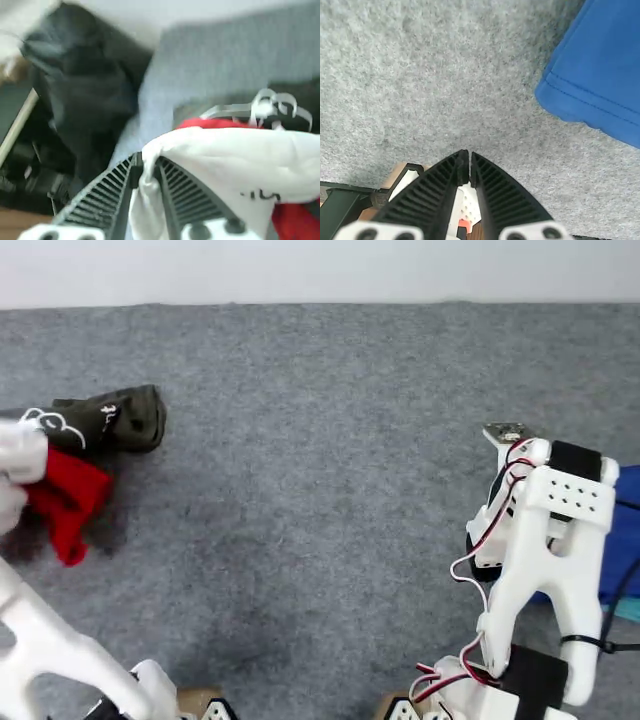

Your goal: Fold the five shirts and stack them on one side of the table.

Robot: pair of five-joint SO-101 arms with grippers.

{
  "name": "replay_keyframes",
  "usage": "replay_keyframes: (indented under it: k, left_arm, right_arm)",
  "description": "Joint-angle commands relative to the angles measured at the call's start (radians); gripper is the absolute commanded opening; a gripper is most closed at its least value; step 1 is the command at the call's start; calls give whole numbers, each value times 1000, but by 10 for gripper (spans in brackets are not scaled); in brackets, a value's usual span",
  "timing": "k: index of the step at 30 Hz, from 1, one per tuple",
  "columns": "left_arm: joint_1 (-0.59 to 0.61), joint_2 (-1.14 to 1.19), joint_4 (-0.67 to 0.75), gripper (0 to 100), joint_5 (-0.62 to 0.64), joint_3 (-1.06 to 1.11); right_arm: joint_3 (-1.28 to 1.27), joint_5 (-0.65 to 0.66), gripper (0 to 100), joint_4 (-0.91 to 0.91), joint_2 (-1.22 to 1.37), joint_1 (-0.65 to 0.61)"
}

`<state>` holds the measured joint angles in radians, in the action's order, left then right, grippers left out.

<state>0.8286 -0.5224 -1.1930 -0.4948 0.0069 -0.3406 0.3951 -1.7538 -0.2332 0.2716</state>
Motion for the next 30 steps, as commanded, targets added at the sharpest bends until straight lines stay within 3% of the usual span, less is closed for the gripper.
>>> replay_keyframes:
  k: [1,8,14,20,30]
  left_arm:
    - [-83,-61,44,14,71,-180]
    - [-250,-61,210,14,196,-315]
    - [-442,-61,292,14,222,-374]
    - [-709,-68,259,14,219,-387]
    - [-1154,-58,34,14,224,-298]
  right_arm:
    - [5,2,9,-41,-48,-5]
    - [5,2,9,-41,-48,-5]
    - [3,2,9,-41,-48,-5]
    - [-87,2,9,-39,-48,-10]
    - [-112,2,9,-38,-50,-7]
